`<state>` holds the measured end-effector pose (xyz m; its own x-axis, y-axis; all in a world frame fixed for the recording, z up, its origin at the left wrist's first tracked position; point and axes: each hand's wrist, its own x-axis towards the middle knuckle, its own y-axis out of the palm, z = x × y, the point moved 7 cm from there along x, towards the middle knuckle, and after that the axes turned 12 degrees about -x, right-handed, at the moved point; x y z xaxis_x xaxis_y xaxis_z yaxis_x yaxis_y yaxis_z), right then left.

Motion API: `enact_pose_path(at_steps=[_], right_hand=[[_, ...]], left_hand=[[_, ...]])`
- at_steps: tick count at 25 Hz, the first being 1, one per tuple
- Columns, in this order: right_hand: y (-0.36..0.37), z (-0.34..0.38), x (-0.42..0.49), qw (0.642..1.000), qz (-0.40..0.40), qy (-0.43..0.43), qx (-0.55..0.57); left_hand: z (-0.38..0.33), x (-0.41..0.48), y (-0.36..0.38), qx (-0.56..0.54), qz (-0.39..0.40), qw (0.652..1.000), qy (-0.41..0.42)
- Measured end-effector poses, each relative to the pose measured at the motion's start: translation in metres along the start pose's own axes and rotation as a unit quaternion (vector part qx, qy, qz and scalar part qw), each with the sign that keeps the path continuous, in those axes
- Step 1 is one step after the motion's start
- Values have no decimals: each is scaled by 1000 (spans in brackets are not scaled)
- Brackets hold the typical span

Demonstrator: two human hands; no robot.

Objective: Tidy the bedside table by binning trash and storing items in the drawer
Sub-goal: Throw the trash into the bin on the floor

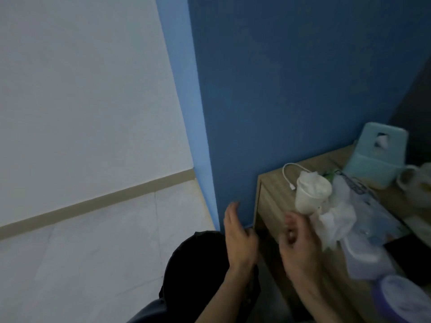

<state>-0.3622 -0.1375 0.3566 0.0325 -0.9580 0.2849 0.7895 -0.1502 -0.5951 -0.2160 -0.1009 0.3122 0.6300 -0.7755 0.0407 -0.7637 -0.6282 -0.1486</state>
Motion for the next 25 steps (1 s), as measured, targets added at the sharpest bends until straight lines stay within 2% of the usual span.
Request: enact_pose_path(at_steps=[2,3,4,7,8,10,12,14,16,18,20,22,25], right_hand=[[-62,7,24,989,-110,-66,-71],[-78,2,38,980,-128,-80,-128],[-85,-7,55,972,-101,-79,-196],[-59,-65,89,926,134,-17,-352],[-54,-81,92,910,179,-2,-374],[-47,-95,97,897,191,-28,-397],[-49,-96,102,908,174,-45,-379],[-54,-97,107,933,153,-36,-323],[-62,-83,106,958,93,-57,-264],[-65,-50,97,974,40,-91,-203],[-37,-16,85,986,71,-97,-119],[10,8,67,984,149,-85,-46],[80,14,31,971,234,-57,-7]], left_hand=[[-55,12,44,-16,66,995,73],[-78,15,66,-8,104,989,106],[-93,19,88,10,144,982,124],[-97,30,138,133,266,952,78],[-92,33,149,183,286,939,61],[-82,37,159,240,295,923,51],[-77,39,160,246,281,926,53],[-74,39,158,234,269,933,51],[-74,36,146,204,254,944,44],[-82,36,118,174,200,963,48],[-84,36,66,147,109,982,55],[-68,34,6,144,32,988,45],[-15,20,-67,146,-19,989,-22]])
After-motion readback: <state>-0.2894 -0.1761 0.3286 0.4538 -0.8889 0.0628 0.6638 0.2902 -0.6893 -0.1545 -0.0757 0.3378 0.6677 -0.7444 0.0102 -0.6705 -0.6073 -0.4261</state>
